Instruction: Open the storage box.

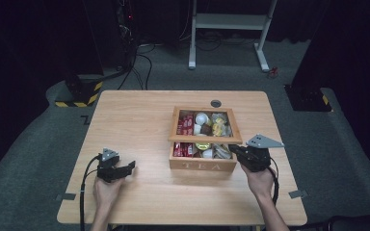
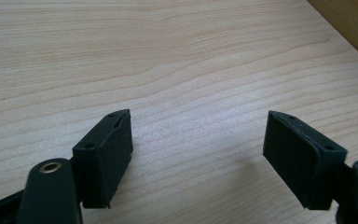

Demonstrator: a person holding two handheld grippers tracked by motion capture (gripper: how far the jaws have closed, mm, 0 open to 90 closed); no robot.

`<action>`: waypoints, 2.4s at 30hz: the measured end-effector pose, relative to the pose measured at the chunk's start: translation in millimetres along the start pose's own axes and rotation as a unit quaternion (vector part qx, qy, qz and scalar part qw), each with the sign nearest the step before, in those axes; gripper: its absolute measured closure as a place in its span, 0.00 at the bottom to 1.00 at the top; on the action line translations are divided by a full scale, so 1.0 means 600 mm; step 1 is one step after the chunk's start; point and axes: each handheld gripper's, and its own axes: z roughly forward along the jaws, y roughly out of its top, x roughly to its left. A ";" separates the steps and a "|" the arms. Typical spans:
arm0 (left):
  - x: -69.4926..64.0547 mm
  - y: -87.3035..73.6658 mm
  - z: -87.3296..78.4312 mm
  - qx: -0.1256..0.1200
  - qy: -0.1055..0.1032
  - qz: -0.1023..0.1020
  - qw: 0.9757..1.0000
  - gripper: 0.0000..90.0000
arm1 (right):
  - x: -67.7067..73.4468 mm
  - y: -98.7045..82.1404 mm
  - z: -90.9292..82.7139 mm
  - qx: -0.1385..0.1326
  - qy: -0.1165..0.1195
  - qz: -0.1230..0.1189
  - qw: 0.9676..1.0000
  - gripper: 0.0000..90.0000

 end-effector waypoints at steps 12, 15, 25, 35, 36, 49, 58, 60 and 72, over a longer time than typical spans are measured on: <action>-0.003 0.008 0.002 0.001 -0.015 0.006 1.000 0.33 | -0.010 0.030 -0.005 -0.010 0.007 0.008 1.000 1.00; -0.012 0.010 0.000 -0.018 -0.023 0.010 1.000 0.34 | -0.015 0.037 -0.006 -0.013 0.011 0.010 1.000 1.00; -0.056 0.038 -0.007 -0.050 -0.073 0.043 0.995 0.35 | -0.027 0.058 -0.007 -0.013 0.016 0.014 1.000 1.00; -0.110 0.076 0.000 -0.075 -0.133 0.097 0.983 0.38 | -0.031 0.067 -0.007 -0.007 0.020 0.014 1.000 1.00; -0.115 0.079 0.000 -0.079 -0.138 0.100 0.982 0.38 | -0.031 0.068 -0.007 -0.006 0.020 0.016 1.000 1.00; -0.178 0.125 0.014 -0.071 -0.180 0.133 0.972 0.37 | -0.036 0.080 -0.007 -0.008 0.021 0.016 1.000 1.00; -0.199 0.138 0.024 -0.087 -0.183 0.138 0.969 0.39 | -0.039 0.087 -0.007 -0.010 0.022 0.016 1.000 1.00; -0.202 0.139 0.024 -0.097 -0.176 0.149 0.968 0.41 | -0.041 0.090 -0.007 -0.014 0.021 0.017 1.000 1.00; -0.232 0.165 0.036 -0.098 -0.187 0.162 0.964 0.39 | -0.046 0.102 -0.006 -0.016 0.023 0.022 0.999 1.00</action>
